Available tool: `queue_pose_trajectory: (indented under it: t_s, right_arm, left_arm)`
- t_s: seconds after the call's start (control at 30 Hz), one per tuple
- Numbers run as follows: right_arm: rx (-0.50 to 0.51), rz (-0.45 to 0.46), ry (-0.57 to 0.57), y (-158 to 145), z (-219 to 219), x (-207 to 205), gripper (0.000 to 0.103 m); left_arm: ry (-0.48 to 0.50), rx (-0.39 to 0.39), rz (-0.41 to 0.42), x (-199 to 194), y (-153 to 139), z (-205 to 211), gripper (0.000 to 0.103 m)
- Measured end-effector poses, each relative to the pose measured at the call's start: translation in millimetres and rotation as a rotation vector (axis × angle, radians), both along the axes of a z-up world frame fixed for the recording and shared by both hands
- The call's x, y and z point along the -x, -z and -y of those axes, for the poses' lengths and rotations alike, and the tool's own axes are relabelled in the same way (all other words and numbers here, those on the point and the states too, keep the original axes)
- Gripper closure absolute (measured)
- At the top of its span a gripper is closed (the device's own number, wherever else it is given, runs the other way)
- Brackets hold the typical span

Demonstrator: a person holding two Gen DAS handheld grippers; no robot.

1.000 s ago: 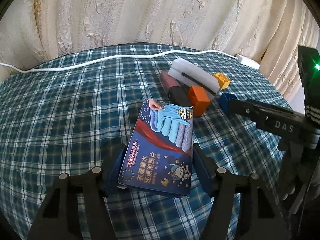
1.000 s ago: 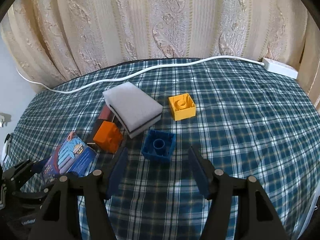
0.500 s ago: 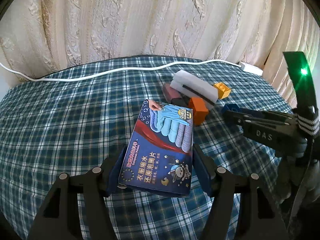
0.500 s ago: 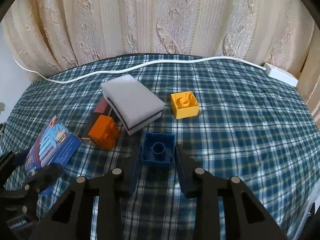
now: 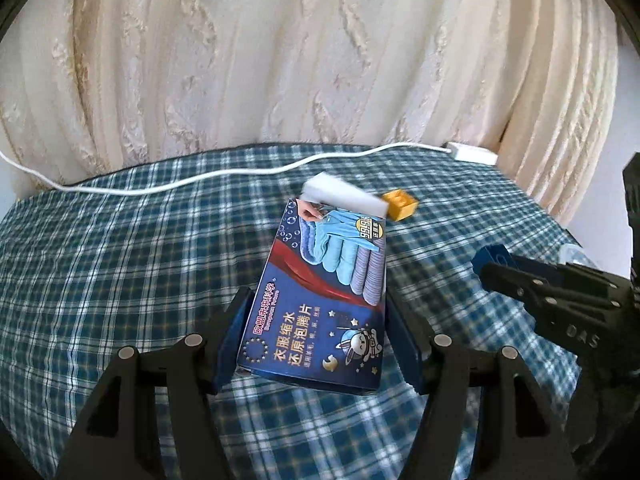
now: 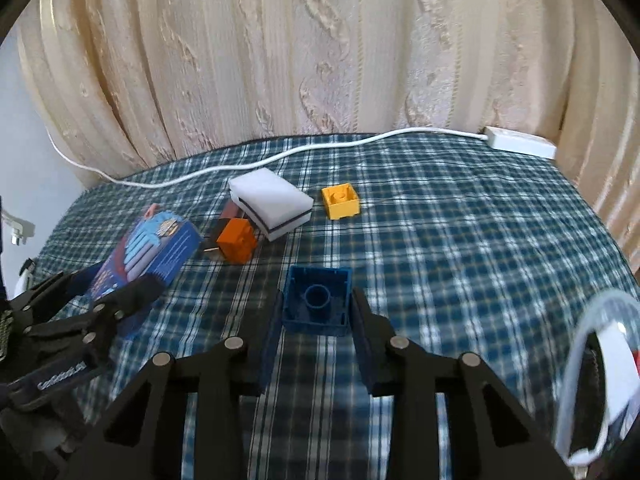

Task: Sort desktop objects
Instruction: 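Carry the glove box and blue block toward the bowl with both grippers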

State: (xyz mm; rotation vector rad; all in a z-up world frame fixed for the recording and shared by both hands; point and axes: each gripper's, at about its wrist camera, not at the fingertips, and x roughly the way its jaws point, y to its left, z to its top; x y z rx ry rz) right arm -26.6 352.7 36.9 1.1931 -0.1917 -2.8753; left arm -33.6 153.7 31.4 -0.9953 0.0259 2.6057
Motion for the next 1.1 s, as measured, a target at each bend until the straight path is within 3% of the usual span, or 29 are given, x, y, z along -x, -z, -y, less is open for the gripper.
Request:
queue_pose_trajectory:
  t_s: [0.4, 0.6, 1.1]
  right_arm:
    - [0.031, -0.064, 0.123, -23.6, -34.2, -79.7, 0.066]
    - [0.043, -0.075, 0.187, -22.5, -55.6, -112.5, 0.066]
    - [0.119, -0.118, 0.345, -15.2, -144.8, -172.3, 0.066]
  left_arm:
    - [0.086, -0.053, -0.079, -28.8, -27.2, -18.4, 0.035]
    - [0.13, -0.09, -0.057, -44.6, -23.9, -34.9, 0.035]
    - [0.257, -0.093, -0.014, -82.3, -19.7, -116.5, 0.035]
